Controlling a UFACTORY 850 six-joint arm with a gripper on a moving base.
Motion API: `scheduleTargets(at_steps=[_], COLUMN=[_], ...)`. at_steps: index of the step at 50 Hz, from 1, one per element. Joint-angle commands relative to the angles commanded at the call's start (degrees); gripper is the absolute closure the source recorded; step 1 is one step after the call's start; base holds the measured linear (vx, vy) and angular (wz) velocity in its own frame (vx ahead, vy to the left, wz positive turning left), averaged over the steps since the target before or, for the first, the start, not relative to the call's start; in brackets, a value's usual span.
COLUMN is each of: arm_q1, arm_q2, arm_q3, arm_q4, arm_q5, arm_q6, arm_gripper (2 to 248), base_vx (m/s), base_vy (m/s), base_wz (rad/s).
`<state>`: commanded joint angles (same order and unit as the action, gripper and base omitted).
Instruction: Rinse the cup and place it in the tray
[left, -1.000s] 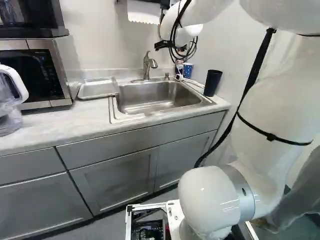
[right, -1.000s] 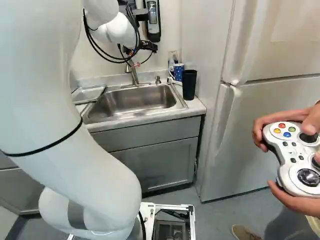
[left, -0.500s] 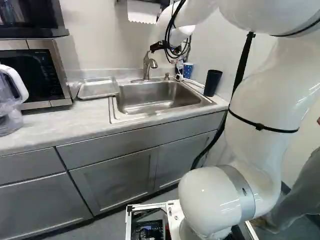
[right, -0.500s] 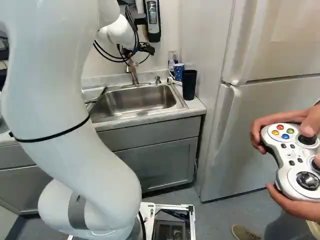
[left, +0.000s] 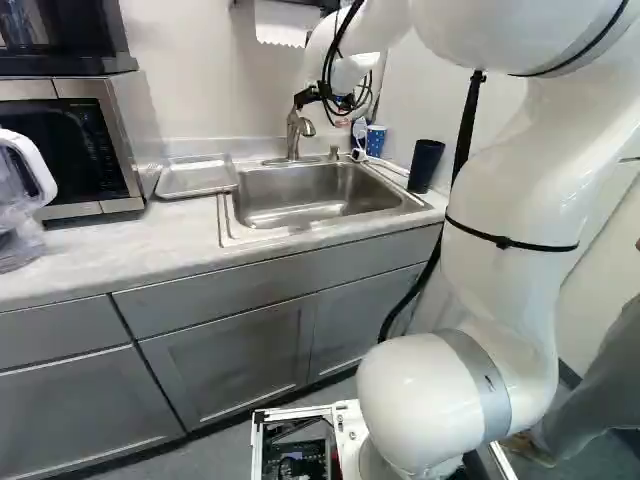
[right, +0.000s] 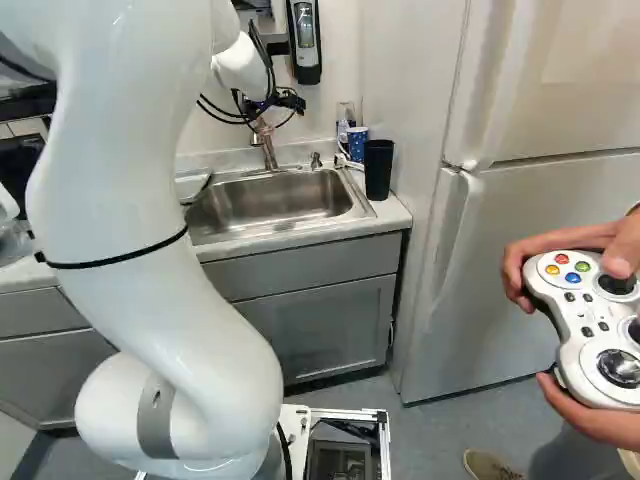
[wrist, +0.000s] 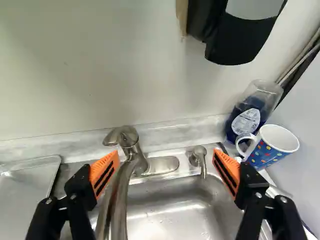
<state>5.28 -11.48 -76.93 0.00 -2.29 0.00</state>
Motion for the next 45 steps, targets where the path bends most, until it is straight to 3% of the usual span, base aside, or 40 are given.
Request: scheduleTargets(at_steps=[45], arm_q1=[-0.1], arm_q2=[-3.8], arm_q3=[-4.3], arm_q4=[0.0], arm_q5=[-0.8], arm_q6=[0.0], arm_gripper=[3], base_vx=[0.0], base_vy=[0.0], base_wz=[0.0])
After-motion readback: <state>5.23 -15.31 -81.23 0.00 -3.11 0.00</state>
